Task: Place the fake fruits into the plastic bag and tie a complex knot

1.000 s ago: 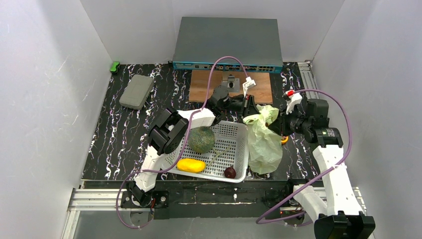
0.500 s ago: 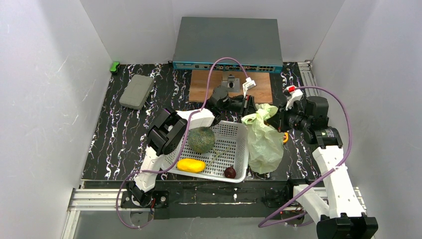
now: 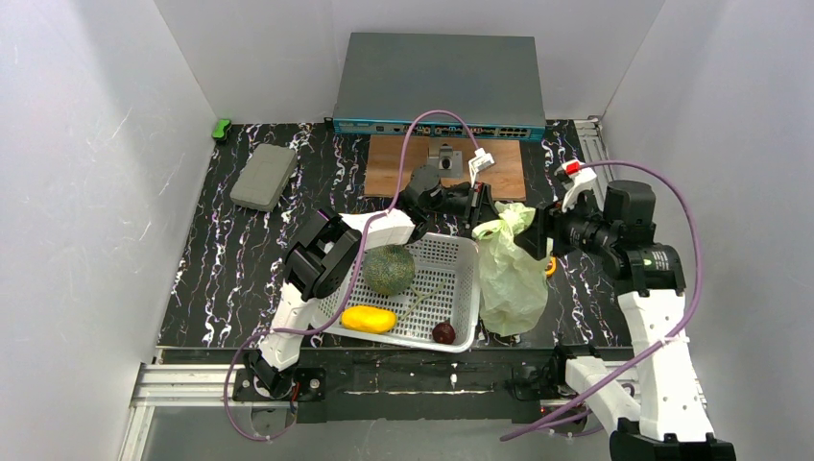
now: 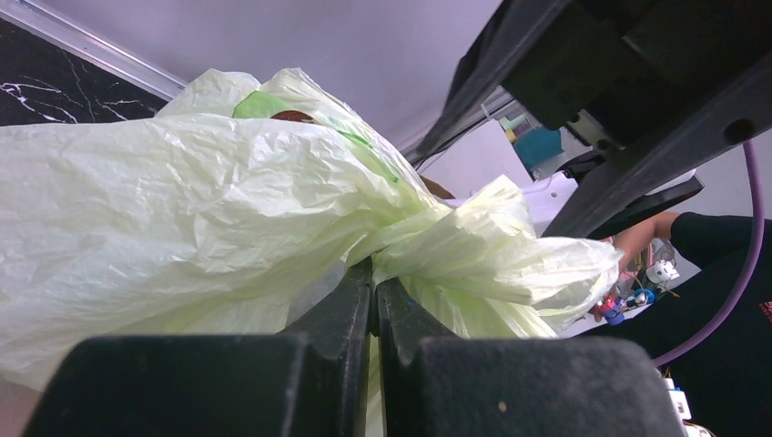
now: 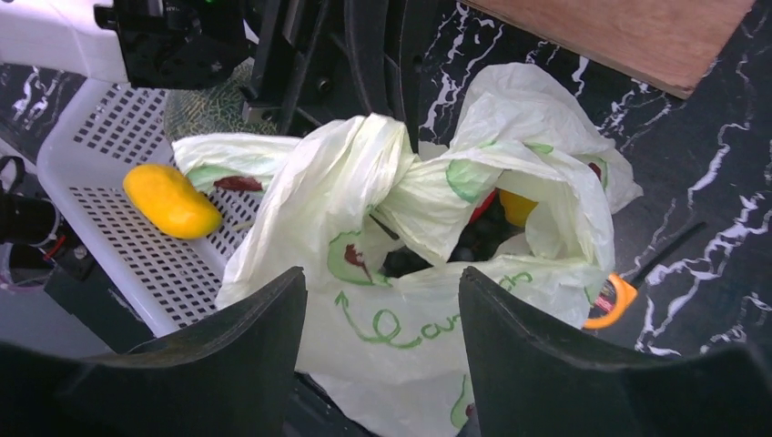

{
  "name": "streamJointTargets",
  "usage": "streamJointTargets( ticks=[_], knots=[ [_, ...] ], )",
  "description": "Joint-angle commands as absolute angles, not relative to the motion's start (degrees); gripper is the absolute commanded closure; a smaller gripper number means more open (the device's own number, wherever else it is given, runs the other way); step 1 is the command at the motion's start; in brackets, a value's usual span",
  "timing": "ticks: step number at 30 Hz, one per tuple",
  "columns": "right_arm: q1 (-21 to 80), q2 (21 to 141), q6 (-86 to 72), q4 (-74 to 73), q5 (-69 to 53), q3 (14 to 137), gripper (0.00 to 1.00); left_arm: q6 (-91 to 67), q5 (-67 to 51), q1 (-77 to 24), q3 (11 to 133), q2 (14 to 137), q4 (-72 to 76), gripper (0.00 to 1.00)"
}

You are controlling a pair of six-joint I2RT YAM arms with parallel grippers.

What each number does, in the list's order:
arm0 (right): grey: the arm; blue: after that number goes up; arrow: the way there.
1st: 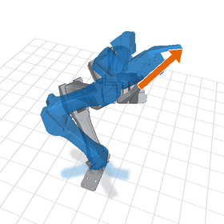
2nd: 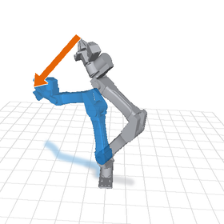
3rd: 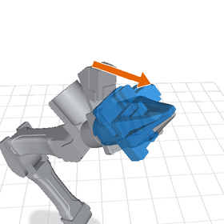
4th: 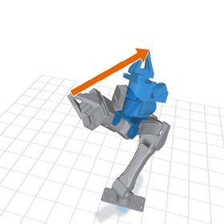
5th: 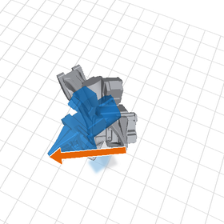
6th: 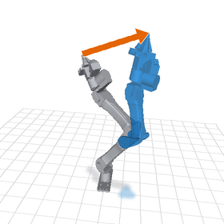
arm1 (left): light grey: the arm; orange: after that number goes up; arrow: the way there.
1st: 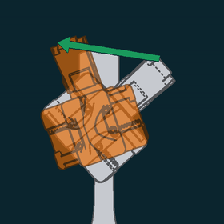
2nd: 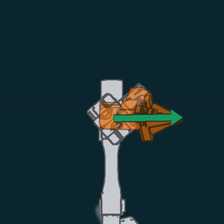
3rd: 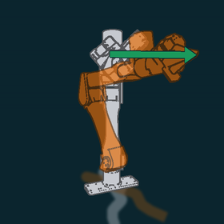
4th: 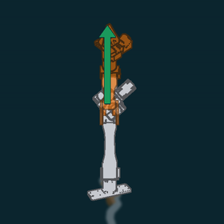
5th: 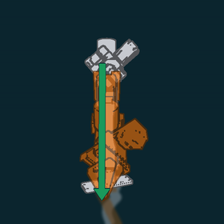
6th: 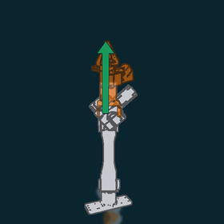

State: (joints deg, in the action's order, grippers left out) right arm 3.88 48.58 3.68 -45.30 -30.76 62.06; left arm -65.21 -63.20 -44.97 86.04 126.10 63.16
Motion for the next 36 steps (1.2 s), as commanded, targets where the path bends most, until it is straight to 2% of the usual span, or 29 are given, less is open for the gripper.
streamJointTargets(
  ticks=[1, 4, 5, 8, 10, 19, 23, 28, 36],
  knots=[
    [3.6, 47.5, 7.5, -54.2, -27.2, 68.2, 0.3, -65.5, -62.0, -44.5, 85.8, 124.4, 65.6, 1.0],
    [3.5, 48.0, 8.8, -59.3, -28.2, 68.9, 0.27, -65.7, -62.2, -44.5, 85.5, 124.2, 66.1, 1.0],
    [3.4, 48.3, 9.0, -60.7, -28.5, 68.5, 0.29, -65.8, -62.3, -44.4, 85.5, 124.2, 66.3, 1.0],
    [3.5, 49.0, 8.9, -61.4, -29.4, 65.2, 0.48, -66.0, -62.3, -44.5, 85.3, 124.1, 66.7, 1.0],
    [3.5, 49.9, 8.5, -60.6, -30.6, 62.8, 0.51, -66.4, -62.6, -44.5, 85.5, 124.2, 67.1, 1.0],
    [4.5, 54.0, -0.7, -42.6, -35.4, 53.2, 0.49, -66.3, -64.9, -45.0, 83.8, 122.9, 68.6, 1.0],
    [6.1, 56.5, -2.2, -36.2, -36.0, 52.1, 0.39, -66.0, -66.1, -45.2, 84.7, 123.1, 68.4, 1.0],
    [8.1, 61.2, -6.4, -24.4, -37.0, 53.9, 0.39, -66.4, -66.6, -45.3, 84.7, 124.4, 67.7, 1.0],
    [10.3, 65.0, -8.7, -16.4, -37.7, 57.5, 0.43, -65.1, -68.5, -45.6, 85.3, 125.5, 65.1, 1.0]
  ],
)
